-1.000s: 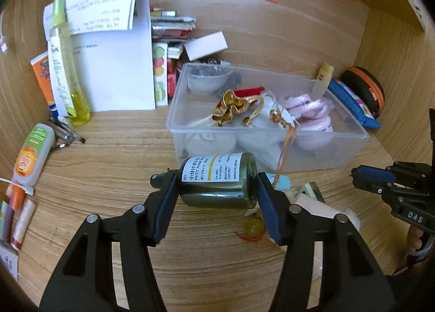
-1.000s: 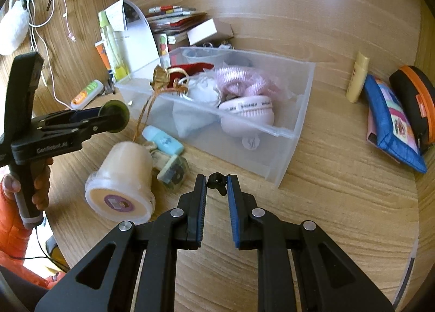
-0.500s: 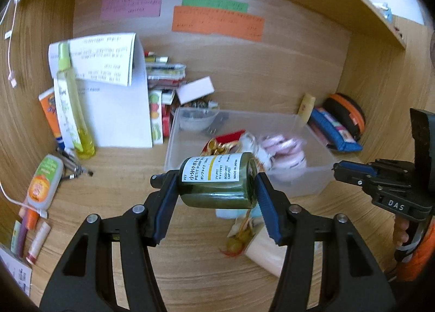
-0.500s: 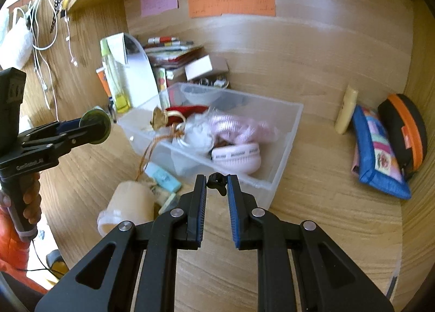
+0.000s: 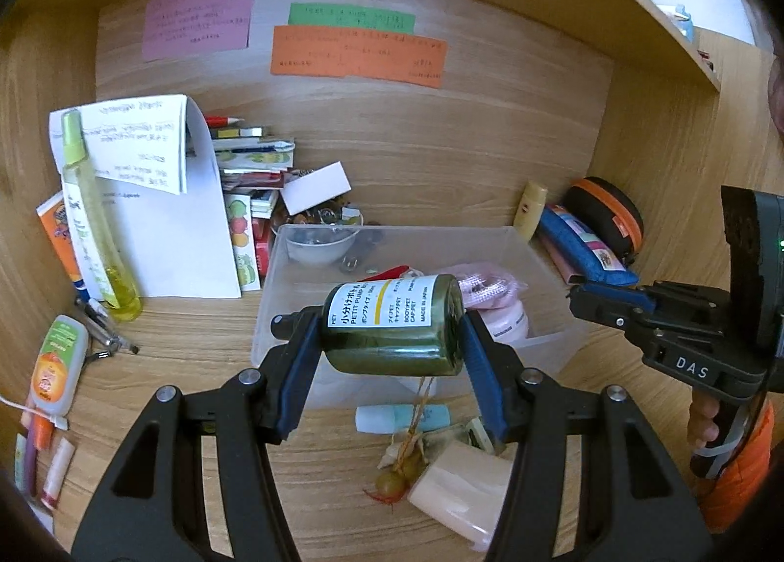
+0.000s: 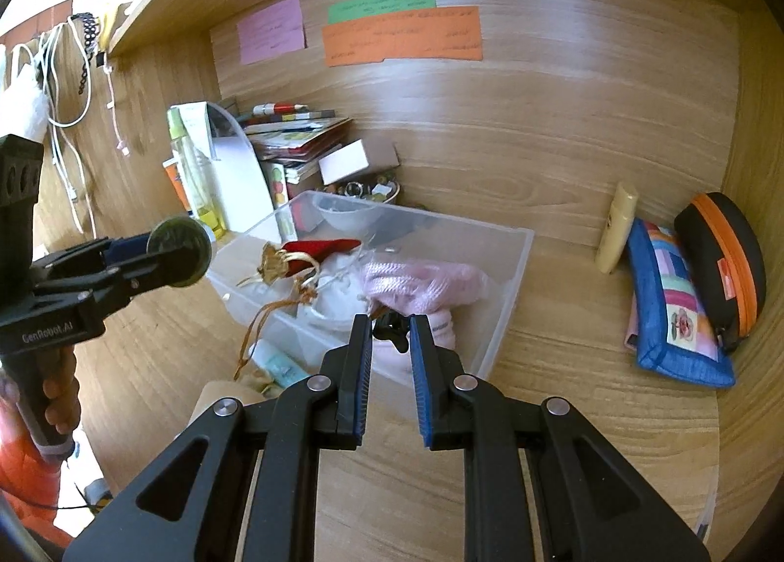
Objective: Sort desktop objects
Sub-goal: 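Carry the green bottle and black clip over the clear box and open both tools, then grasp the white cream jar with the left tool while the right approaches the small soap bars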
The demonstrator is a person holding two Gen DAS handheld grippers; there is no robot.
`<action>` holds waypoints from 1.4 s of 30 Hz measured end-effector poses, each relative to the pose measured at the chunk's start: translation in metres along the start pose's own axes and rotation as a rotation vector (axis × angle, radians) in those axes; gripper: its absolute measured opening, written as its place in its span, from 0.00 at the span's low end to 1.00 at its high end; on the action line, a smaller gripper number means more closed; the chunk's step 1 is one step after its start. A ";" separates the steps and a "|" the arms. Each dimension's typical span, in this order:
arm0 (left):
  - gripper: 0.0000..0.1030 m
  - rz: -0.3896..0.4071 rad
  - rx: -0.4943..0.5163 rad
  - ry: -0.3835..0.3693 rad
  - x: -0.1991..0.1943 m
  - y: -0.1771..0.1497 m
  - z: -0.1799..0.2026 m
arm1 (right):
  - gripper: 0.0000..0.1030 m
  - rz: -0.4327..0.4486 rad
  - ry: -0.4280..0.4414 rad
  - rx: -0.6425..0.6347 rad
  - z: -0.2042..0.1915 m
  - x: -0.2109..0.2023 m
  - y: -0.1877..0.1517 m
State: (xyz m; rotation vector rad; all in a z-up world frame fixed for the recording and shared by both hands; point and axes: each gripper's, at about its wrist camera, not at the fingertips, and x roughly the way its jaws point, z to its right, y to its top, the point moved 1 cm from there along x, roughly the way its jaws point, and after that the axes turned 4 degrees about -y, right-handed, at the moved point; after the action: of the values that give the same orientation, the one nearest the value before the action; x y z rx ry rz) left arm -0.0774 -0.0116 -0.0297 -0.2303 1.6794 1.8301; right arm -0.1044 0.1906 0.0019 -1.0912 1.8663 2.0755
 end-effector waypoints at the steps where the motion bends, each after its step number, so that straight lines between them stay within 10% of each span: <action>1: 0.55 -0.006 -0.007 0.000 0.003 0.001 -0.002 | 0.14 0.002 0.002 0.002 0.001 0.002 0.001; 30: 0.56 -0.140 -0.045 0.013 0.063 -0.004 -0.018 | 0.14 -0.089 -0.064 -0.032 0.003 0.042 -0.006; 42: 0.69 -0.095 -0.045 0.026 0.038 0.000 -0.014 | 0.35 -0.063 -0.073 -0.019 0.000 0.026 -0.004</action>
State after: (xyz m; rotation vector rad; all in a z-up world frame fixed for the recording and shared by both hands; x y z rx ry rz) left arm -0.1111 -0.0125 -0.0518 -0.3482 1.6187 1.8028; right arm -0.1213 0.1822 -0.0172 -1.0502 1.7595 2.0732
